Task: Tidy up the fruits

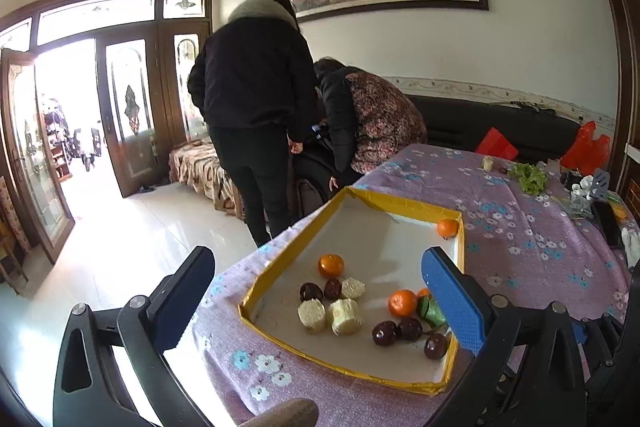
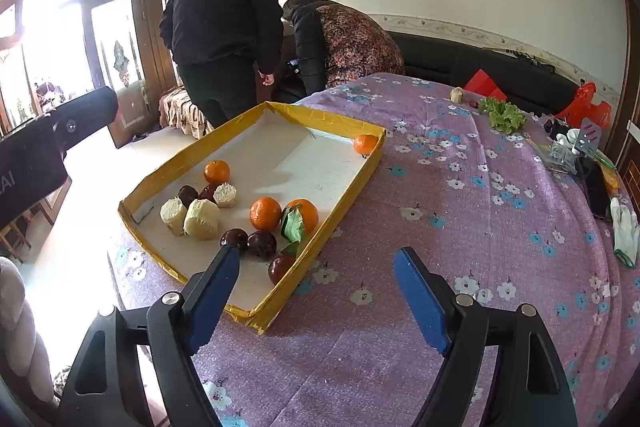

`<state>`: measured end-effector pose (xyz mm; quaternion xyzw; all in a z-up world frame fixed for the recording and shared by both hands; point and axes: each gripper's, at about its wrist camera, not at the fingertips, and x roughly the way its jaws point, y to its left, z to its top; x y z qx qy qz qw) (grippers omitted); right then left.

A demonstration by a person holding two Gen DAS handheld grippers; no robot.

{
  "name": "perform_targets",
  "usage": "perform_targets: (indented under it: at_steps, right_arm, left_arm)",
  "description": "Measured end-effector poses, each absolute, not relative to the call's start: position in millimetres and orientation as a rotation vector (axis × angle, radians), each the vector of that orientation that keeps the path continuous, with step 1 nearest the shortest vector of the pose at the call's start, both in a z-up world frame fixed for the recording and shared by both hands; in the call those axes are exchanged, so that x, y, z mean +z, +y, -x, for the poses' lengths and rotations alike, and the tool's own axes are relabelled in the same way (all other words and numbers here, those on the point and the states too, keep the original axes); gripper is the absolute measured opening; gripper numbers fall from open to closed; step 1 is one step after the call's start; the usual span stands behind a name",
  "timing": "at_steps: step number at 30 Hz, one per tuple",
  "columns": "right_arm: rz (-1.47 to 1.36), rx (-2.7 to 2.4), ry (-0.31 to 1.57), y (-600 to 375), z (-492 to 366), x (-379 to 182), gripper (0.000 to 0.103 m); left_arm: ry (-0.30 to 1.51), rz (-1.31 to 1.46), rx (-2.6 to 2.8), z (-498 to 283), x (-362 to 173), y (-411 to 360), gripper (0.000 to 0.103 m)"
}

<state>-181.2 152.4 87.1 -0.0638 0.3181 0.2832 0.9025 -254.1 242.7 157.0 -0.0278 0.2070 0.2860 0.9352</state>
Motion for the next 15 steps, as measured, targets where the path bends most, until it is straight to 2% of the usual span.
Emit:
perform_targets:
  at_steps: [10,15]
  right_arm:
    - [0.15,0.556,0.656,154.5,182.1,81.6,0.089]
    - [0.163,0.553,0.645,158.2,183.8,80.7,0.094]
  left_arm:
    - [0.511,0.179,0.541,244.1,140.6,261.3,0.103]
    - [0.563,0.209,0.54,238.6,130.7,264.5,0.103]
